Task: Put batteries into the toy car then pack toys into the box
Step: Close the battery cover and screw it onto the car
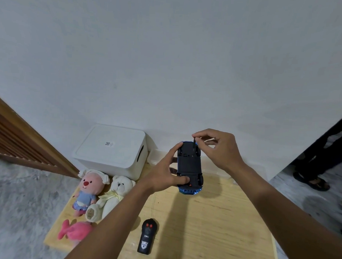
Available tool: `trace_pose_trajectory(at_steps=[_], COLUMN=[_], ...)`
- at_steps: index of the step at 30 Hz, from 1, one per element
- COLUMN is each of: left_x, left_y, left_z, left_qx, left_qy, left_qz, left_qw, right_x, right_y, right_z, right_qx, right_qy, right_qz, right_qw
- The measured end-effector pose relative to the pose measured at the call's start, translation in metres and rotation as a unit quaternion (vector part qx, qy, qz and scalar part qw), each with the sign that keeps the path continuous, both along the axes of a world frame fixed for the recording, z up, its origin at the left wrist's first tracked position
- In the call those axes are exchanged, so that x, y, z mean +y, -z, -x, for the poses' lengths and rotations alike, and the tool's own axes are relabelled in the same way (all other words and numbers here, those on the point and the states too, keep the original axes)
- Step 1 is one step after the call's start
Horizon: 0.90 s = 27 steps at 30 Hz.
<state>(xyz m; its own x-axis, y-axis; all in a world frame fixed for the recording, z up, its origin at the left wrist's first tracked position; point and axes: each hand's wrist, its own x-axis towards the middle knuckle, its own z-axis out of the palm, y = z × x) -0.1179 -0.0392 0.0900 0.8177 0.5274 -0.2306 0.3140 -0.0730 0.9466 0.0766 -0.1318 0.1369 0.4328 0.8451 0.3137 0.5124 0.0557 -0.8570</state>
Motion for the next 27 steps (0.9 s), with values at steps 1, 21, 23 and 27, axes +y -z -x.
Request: trace_pose_trajectory(at_steps=[1,21,23,27], left_x=[0.0,0.007,0.008,0.012], left_y=[0.0,-0.005,-0.006,-0.008], left_z=[0.0,0.011,0.013,0.019], left_qx=[0.0,-0.004,-0.004,-0.007], left_qy=[0.001,0.013,0.016,0.03], left_qz=[0.0,0.009,0.01,0.012], left_qw=[1.0,1.0,1.0,0.999], right_x=[0.0,0.009,0.009,0.008], right_y=[0.0,-0.011,-0.013,-0.013], right_z=[-0.001,0.011,0.015,0.022], right_qx=[0.001,0.004,0.01,-0.011], right_qy=[0.004,0.001,0.009,0.015], right_qz=[0.004,0.02,0.017,0.01], right_qw=[1.0,1.0,1.0,1.0])
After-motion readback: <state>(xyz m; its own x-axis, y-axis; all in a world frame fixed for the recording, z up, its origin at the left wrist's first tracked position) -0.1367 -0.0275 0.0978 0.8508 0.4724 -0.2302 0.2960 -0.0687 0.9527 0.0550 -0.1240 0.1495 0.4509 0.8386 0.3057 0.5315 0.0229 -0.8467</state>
